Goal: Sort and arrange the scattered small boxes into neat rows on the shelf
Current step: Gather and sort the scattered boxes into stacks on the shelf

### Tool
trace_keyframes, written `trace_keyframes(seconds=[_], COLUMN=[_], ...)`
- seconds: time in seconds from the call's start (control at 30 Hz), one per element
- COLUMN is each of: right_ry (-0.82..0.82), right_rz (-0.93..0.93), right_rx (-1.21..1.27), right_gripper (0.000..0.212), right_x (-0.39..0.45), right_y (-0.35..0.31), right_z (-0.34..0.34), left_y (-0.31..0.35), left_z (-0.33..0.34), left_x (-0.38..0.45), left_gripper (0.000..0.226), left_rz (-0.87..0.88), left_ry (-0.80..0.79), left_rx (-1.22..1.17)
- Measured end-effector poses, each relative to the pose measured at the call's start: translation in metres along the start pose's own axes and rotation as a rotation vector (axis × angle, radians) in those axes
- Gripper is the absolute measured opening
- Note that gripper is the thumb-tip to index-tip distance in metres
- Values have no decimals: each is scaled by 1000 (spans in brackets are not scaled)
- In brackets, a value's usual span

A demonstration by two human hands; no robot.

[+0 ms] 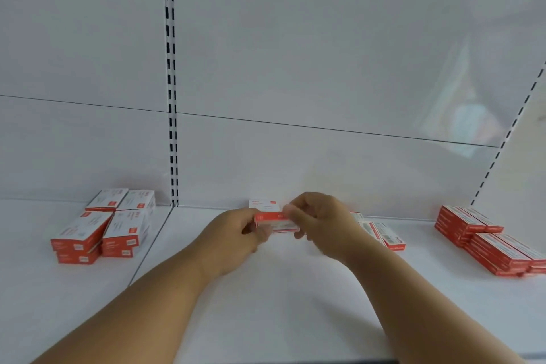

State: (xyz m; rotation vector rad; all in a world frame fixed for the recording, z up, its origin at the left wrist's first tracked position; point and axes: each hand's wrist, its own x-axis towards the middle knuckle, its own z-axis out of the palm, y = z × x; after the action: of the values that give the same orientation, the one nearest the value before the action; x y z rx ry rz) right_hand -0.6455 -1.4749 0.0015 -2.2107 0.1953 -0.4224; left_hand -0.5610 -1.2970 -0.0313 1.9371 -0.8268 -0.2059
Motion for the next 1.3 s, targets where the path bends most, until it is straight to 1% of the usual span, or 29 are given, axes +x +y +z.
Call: trace_keyframes(seconds=[0.03,0.07,0.1,0.13,0.17,0.23,0.27,0.3,0.33,0.4,0.47,0.53,0.6,0.63,0.73,0.83,0.93,1.0,1.03,1.07,1.1,1.13,1.17,1.2,1.23,1.27,1.3], right_ry=[48,109,179,234,248,182,140,106,90,99,79,9,-28,-22,24,79,96,134,184,231,258,243,188,116,54,3,-25], right_rz=[7,5,3,2,11,4,-16,-28,-39,-21,40,123,170,166,118,82,69,89,125,200,303,417,517,579,596,579,534], right_rx=[47,88,76,0,-127,-387,-479,-563,-633,-748,-815,-883,-902,-887,-818,-701,-701,-596,-457,-238,48,356,625,854,1014,1056,958], right_gripper=[32,35,33,28,22,12,8,11,20,32,37,48,53,51,31,32,21,22,22,23,25,29,33,36,36,33,30], right_x=[1,2,2,2,1,-3,-3,-3,-3,-2,-5,-10,-12,-13,-15,-12,-8,-6,-6,-6,-5,-5,-5,-7,-9,-9,-9], right_y=[5,10,15,22,30,41,43,44,43,39,34,33,32,31,21,17,20,20,19,16,13,9,7,4,3,4,5], right_z=[-3,-7,-12,-18,-24,-32,-33,-31,-28,-23,-25,-27,-28,-27,-21,-13,-6,-2,-1,0,0,-1,-4,-6,-8,-8,-6], left_y=[3,4,5,5,5,3,2,0,0,0,1,4,7,8,9,10,10,10,10,11,12,13,14,15,16,16,16], left_z=[1,2,2,2,2,2,2,3,3,2,1,1,1,1,0,1,3,3,3,2,2,1,1,2,3,4,6], left_x=[1,2,3,2,1,1,1,1,1,2,1,0,-1,-1,-1,1,1,0,0,0,-1,-1,-2,-2,-3,-3,-3], left_gripper=[11,14,16,17,17,15,14,13,12,12,12,10,11,11,11,14,14,13,13,13,13,14,14,15,15,15,15], left_rz=[-16,-47,-81,-113,-139,-166,-168,-166,-162,-156,-163,-167,-165,-165,-167,-168,-173,-174,-173,-173,-174,-177,-181,-185,-192,-201,-214], left_ry=[45,84,106,110,102,85,83,87,96,119,133,121,90,78,64,53,43,39,40,41,42,43,44,44,43,39,36], left_rx=[-47,-104,-160,-214,-265,-318,-317,-320,-339,-403,-449,-470,-452,-436,-405,-381,-353,-346,-344,-344,-348,-360,-380,-406,-436,-469,-495])
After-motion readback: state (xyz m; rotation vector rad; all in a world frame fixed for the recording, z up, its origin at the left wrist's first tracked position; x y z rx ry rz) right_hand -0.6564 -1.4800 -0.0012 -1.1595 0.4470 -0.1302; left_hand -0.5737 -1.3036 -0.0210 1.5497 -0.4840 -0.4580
